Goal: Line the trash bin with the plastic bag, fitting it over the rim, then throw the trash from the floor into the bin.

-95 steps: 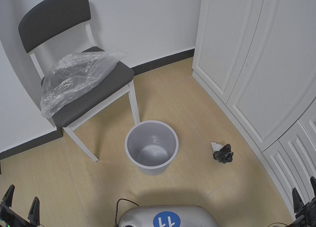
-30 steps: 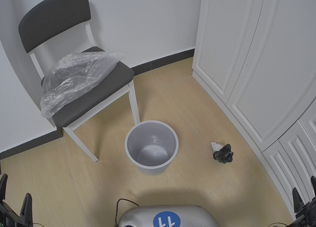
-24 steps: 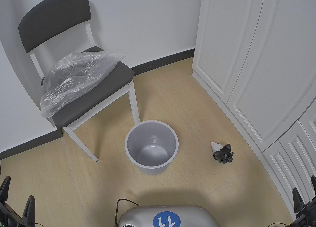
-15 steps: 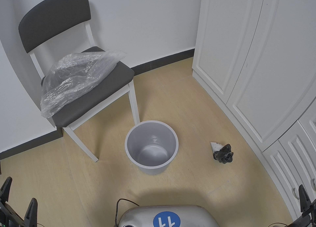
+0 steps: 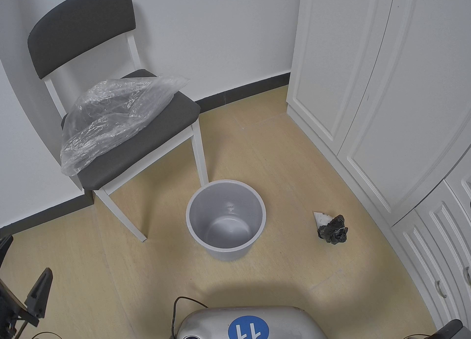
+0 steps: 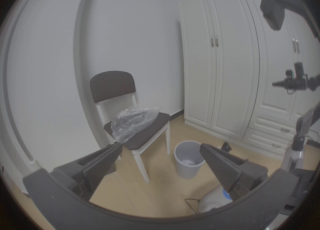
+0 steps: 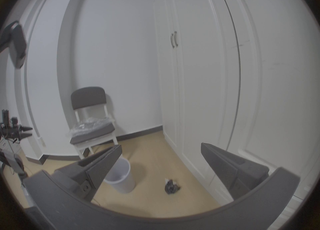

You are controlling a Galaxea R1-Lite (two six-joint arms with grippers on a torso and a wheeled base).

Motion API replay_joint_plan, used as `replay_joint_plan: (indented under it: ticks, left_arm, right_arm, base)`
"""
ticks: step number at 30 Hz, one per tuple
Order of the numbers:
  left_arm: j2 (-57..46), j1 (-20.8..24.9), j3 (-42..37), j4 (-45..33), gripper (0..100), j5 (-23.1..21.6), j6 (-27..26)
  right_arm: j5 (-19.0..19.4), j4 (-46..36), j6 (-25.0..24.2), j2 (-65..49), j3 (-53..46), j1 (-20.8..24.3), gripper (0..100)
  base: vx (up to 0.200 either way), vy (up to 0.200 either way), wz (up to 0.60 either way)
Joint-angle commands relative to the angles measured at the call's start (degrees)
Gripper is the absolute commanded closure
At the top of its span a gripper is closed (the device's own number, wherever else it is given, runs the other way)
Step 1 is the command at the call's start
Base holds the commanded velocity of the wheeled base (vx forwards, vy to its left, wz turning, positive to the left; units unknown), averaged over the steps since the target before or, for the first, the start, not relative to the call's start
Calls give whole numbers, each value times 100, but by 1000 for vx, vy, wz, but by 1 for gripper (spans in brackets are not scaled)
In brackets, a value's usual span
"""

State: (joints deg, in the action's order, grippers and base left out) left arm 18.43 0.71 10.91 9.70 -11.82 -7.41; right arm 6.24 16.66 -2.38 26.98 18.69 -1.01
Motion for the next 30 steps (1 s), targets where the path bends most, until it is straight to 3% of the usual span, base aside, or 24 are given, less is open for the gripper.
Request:
replay_joint_plan:
  ticks: [1, 5, 6, 10, 18, 27, 30]
  left_arm:
    - [1866, -71, 544, 304, 0, 75, -762]
    - [2648, -79, 728, 612, 0, 128, -981]
    - [3131, -71, 816, 823, 0, 356, -1131]
    - [3922, -18, 869, 1376, 0, 1015, -1368]
    - [4845, -27, 1133, 1948, 0, 1780, -1711]
    - [5373, 17, 1440, 1948, 0, 1824, -1957]
    - [5944, -44, 1651, 1983, 0, 2070, -2194]
  right_arm:
    - [-176, 1225, -237, 1960, 487, 215, 0]
    - [-607, 1629, -413, 2382, 698, 629, 0]
    - [-1081, 1779, -650, 2549, 768, 945, 0]
    - [-1819, 1823, -878, 2839, 900, 1437, 0]
    - [-1943, 1761, -870, 2655, 1102, 1499, 0]
    - [-1943, 1752, -878, 2628, 1111, 1499, 0]
    - [-1934, 1752, -878, 2628, 1111, 1499, 0]
  base:
    - [0, 0, 0]
    - [0, 0, 0]
    - [0, 0, 0]
    - [0, 0, 0]
    - [0, 0, 0]
    - [0, 0, 0]
    - [0, 0, 0]
